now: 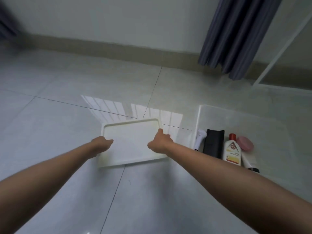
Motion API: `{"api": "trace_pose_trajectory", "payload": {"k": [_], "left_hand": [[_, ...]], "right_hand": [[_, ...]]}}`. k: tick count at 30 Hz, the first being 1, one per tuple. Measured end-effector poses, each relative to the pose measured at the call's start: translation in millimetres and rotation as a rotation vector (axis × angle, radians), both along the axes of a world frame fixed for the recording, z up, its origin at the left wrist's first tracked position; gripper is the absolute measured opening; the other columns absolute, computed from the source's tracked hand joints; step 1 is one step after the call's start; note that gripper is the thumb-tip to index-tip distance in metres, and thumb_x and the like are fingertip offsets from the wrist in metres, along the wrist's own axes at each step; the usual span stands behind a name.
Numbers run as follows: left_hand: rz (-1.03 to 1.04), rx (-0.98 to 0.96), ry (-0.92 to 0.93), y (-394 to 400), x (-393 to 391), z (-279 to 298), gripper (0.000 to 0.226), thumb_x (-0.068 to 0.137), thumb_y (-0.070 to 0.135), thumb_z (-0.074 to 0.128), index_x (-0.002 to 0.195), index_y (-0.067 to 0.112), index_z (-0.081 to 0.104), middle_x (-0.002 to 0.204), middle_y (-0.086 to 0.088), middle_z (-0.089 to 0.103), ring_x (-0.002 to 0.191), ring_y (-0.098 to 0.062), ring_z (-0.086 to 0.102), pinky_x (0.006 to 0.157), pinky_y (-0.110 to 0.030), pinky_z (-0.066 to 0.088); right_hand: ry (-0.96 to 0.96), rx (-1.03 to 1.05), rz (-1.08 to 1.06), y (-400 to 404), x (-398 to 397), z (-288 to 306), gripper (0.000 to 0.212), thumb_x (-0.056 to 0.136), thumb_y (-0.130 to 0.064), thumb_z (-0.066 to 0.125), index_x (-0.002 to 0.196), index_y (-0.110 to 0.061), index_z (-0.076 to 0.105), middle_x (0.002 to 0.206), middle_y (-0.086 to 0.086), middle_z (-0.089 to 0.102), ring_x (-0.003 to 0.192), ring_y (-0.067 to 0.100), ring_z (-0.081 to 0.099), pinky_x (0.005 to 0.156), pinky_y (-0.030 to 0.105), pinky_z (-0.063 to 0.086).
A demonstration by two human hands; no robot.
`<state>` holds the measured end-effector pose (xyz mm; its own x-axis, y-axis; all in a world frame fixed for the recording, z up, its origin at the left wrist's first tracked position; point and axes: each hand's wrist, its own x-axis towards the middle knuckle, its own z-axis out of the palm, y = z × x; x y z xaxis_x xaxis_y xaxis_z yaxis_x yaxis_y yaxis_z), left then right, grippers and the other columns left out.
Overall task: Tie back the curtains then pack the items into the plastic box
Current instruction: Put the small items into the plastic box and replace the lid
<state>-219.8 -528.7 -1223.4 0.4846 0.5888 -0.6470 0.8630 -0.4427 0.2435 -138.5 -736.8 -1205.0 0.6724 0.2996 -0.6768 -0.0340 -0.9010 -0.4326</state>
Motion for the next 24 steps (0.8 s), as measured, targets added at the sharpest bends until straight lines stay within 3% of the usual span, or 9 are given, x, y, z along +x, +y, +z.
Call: {"api": "trace_pose_trajectory", "payload": {"k": [3,6,9,11,13,14,17,22,24], "left_hand": [[0.04,-0.06,-0.026,1.3,-1.6,-0.9,0.064,0.097,0.04,0.043,0.142,-0.002,0.029,0.148,-0.019,0.032,0.132,-0.037,0.037,0.108,-0.044,0.036],[0.185,-0.162,-0.101,1.1,-1.3,2.3,0.067,0.098,0.042,0.041,0.146,-0.002,0.022,0.153,-0.017,0.024,0.137,-0.037,0.031,0.11,-0.044,0.031],[0.203,-0.016,-0.152,9.5,4.8,8.3,0.059,0.099,0.036,0.041,0.137,-0.009,0.035,0.144,-0.025,0.037,0.127,-0.042,0.042,0.104,-0.047,0.04],[0.139,0.096,-0.153,22.3,16.5,20.4,0.044,0.098,0.025,0.045,0.118,-0.014,0.052,0.121,-0.033,0.055,0.101,-0.042,0.057,0.077,-0.044,0.05],[0.095,0.122,-0.159,24.4,32.2,45.7,0.03,0.096,0.013,0.047,0.098,-0.015,0.059,0.09,-0.029,0.059,0.072,-0.034,0.055,0.056,-0.033,0.04],[0.069,0.145,-0.178,21.2,40.9,59.3,0.027,0.096,0.01,0.047,0.097,-0.014,0.059,0.086,-0.028,0.057,0.07,-0.032,0.053,0.056,-0.033,0.038],[0.01,0.251,-0.318,-4.6,74.2,97.8,0.032,0.098,0.012,0.047,0.119,-0.01,0.055,0.11,-0.028,0.057,0.095,-0.035,0.056,0.071,-0.031,0.042],[-0.008,0.163,-0.586,-53.8,111.7,121.2,0.022,0.088,0.009,0.057,0.103,-0.003,0.068,0.1,-0.023,0.065,0.086,-0.033,0.06,0.069,-0.032,0.041],[-0.041,0.04,-0.654,-87.3,114.4,123.0,0.017,0.084,0.002,0.058,0.096,0.001,0.07,0.091,-0.019,0.065,0.083,-0.028,0.06,0.071,-0.031,0.042]], "right_hand": [[0.114,0.015,0.034,-2.4,-8.8,-11.8,0.084,0.087,-0.03,0.057,0.151,-0.013,0.005,0.149,0.022,0.028,0.134,0.036,0.033,0.107,0.043,0.037],[0.165,0.126,-0.084,-6.3,-9.6,-11.1,0.083,0.084,-0.032,0.061,0.15,-0.018,0.013,0.148,0.016,0.031,0.129,0.033,0.041,0.099,0.036,0.041],[0.167,0.282,-0.171,-7.4,-3.1,3.8,0.079,0.085,-0.033,0.061,0.149,-0.015,0.019,0.146,0.009,0.037,0.13,0.029,0.04,0.09,0.031,0.037],[0.068,0.323,-0.169,-6.9,4.5,21.4,0.075,0.084,-0.031,0.062,0.148,-0.017,0.024,0.143,0.008,0.042,0.128,0.028,0.043,0.092,0.031,0.039],[-0.038,0.37,-0.168,-6.2,14.8,43.6,0.07,0.084,-0.028,0.061,0.146,-0.018,0.029,0.14,0.009,0.046,0.121,0.027,0.049,0.088,0.028,0.042],[-0.082,0.392,-0.174,-7.7,20.8,55.3,0.068,0.084,-0.028,0.061,0.144,-0.018,0.031,0.138,0.01,0.046,0.116,0.027,0.052,0.084,0.026,0.042],[-0.264,0.395,-0.194,-28.0,43.4,91.3,0.064,0.084,-0.029,0.061,0.14,-0.015,0.035,0.139,0.016,0.044,0.111,0.029,0.055,0.08,0.024,0.04],[-0.614,0.315,-0.159,-123.4,51.7,139.2,0.071,0.085,-0.036,0.067,0.143,-0.009,0.034,0.143,0.011,0.042,0.126,0.027,0.044,0.095,0.029,0.038],[-0.712,0.294,-0.153,-167.2,42.0,142.5,0.073,0.084,-0.037,0.069,0.143,-0.01,0.035,0.137,0.006,0.046,0.12,0.023,0.047,0.091,0.029,0.04]]}}
